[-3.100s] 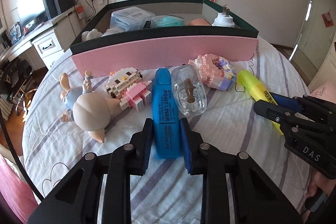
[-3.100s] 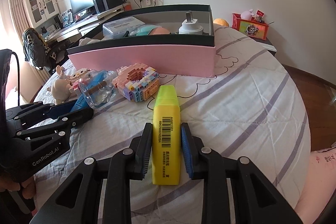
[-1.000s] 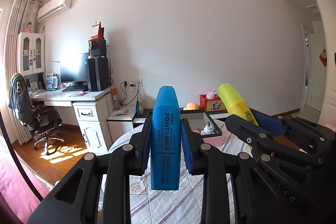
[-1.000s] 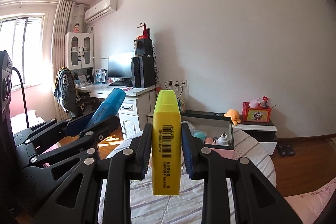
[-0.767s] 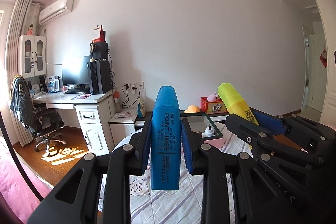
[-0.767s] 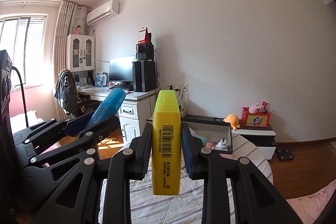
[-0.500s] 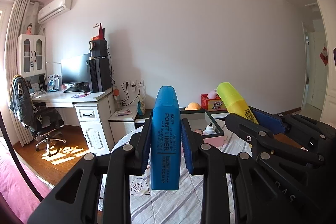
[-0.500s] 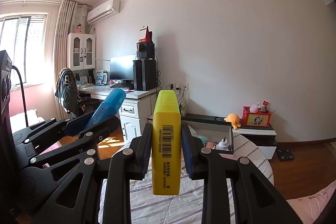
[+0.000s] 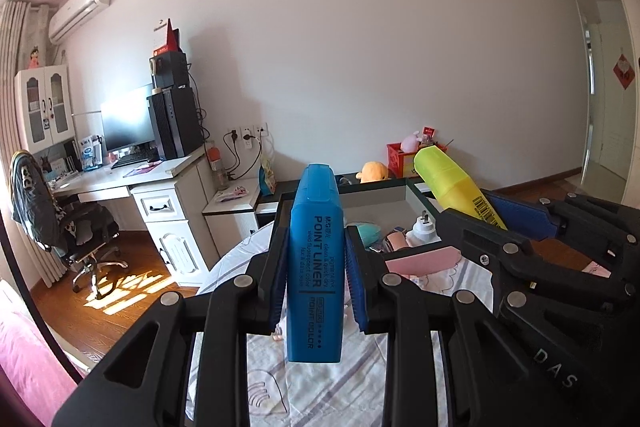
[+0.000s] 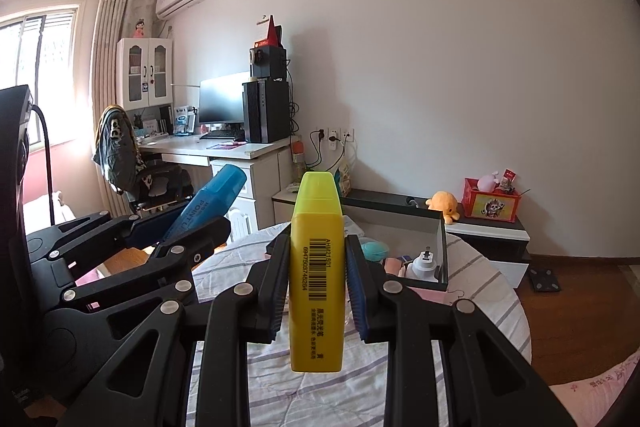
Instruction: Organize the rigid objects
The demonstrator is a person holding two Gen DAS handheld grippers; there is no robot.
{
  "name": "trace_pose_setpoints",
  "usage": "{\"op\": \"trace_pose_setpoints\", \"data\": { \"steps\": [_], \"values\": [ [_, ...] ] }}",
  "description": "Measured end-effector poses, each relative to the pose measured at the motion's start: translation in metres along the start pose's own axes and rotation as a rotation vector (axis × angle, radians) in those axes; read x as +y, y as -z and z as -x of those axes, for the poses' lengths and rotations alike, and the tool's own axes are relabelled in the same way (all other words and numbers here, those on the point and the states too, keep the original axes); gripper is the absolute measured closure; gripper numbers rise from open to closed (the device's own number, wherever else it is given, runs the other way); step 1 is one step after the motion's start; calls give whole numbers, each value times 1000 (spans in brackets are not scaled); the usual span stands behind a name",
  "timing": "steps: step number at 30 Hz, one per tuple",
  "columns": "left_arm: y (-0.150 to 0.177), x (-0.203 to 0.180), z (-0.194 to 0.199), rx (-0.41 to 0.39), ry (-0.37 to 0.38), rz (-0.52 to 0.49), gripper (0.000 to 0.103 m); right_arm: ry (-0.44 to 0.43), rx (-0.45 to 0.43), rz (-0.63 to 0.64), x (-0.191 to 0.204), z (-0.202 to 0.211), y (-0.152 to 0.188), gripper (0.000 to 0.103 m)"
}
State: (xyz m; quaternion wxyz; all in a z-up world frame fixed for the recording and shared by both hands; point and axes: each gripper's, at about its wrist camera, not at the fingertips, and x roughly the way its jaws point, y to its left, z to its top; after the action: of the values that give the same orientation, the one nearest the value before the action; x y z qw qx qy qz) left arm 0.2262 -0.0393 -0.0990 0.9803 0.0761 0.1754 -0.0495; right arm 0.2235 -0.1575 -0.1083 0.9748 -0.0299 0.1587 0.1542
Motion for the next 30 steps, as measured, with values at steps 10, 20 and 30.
{"op": "trace_pose_setpoints", "data": {
  "steps": [10,20,30],
  "values": [
    [-23,13,-161,179,25,23,76,14,132,-5,-48,-128,-13,75],
    [4,19,-269,376,27,30,76,38,327,-73,-91,-228,21,75],
    [5,24,-252,323,-20,51,19,62,321,-132,-96,-221,24,44]
  ]
}}
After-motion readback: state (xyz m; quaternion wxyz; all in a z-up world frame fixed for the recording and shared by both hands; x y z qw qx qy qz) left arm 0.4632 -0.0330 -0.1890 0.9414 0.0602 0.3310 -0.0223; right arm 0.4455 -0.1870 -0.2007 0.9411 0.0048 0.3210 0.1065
